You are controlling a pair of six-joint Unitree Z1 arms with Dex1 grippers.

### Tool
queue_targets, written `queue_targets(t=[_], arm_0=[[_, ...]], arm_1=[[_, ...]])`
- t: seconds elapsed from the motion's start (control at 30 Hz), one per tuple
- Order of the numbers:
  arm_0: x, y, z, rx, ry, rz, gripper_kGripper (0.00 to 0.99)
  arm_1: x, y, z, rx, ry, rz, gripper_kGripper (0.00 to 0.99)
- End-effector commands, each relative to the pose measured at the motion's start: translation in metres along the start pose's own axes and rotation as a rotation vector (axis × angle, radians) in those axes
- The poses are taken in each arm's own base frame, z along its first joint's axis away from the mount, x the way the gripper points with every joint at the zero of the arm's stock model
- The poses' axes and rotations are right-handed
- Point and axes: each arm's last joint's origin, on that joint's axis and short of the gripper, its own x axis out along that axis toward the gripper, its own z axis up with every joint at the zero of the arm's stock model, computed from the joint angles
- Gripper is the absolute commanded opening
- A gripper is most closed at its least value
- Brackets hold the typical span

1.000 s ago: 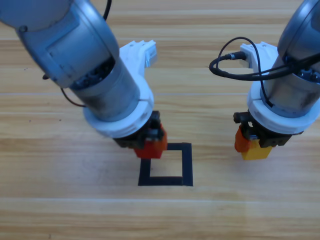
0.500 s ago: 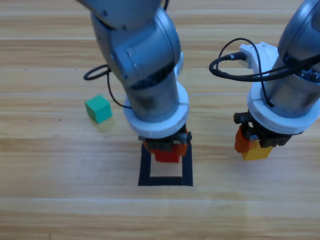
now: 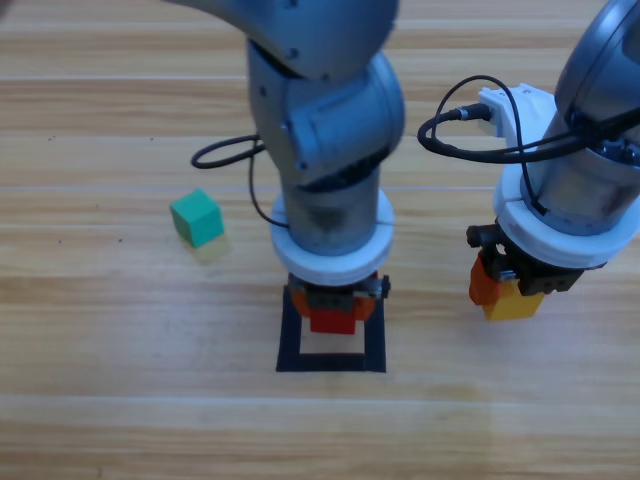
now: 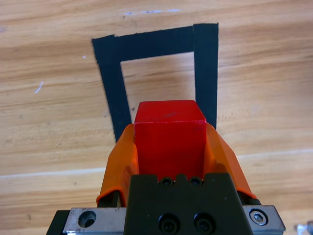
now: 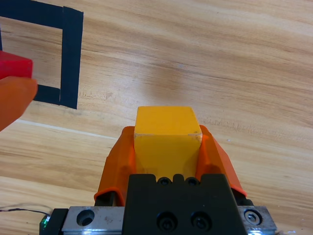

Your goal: Stack the blocks in the rectangular block: red at the bottom, yellow in the middle, green on top

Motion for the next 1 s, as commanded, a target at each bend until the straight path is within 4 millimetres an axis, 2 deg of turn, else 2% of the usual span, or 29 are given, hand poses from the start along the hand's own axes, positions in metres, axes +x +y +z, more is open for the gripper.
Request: queue_targets(t=[0.03,0.43,1.0], arm_0=[[0.0342,-0.0119,-0.0076,-0.004,0.038,0.067,0.063],[0.0315,-0.0127,-0.007,-0.058,0.034,0.055,0.064],[0.039,-0.0098,-0.0087,-0.067,0.018,0.055,0.064]], arm_1=[[0.0066,0.0046,-0.0013,-0.02,0.024,-0.02,0.0],[0.0102,0.0058,0.0005,-0.025,0.028,-0.024,0.0],[0.0116,0.0072,0.0012,-0.028,0.028,-0.027,0.0]])
